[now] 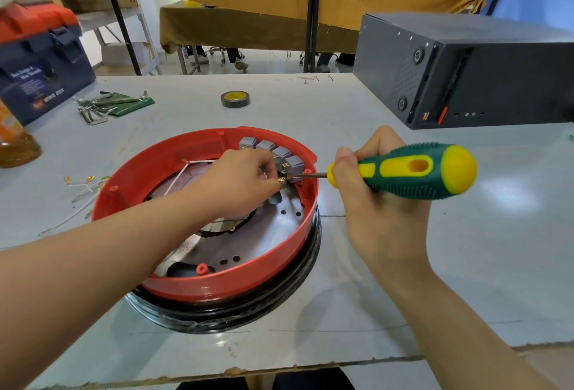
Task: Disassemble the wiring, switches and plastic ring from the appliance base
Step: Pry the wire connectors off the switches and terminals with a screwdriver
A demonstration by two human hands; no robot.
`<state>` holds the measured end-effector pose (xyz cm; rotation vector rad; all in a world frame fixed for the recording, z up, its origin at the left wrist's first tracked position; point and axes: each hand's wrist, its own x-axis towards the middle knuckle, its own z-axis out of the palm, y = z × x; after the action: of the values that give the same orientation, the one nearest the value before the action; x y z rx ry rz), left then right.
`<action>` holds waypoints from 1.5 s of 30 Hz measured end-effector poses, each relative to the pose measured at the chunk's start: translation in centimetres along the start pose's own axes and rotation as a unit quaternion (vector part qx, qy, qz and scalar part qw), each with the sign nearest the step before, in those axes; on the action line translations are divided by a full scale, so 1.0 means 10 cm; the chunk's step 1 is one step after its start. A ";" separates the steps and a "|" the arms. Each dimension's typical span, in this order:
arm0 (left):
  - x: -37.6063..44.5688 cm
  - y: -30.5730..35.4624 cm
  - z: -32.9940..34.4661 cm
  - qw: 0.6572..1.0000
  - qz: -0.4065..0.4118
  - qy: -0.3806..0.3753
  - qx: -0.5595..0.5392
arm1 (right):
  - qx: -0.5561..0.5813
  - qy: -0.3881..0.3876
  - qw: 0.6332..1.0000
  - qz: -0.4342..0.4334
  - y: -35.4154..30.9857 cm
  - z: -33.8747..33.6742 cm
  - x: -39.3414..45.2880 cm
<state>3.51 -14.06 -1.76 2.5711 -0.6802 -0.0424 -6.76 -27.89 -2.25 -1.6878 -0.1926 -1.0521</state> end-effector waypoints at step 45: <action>0.02 -0.02 -0.02 1.000 0.018 -0.013 0.003 | 0.003 -0.021 1.000 0.014 0.11 -0.12 -0.03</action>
<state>3.80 -13.90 -1.71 2.5670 -0.7378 -0.0632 -6.96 -29.25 -3.21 -1.7043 -0.1987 -0.9942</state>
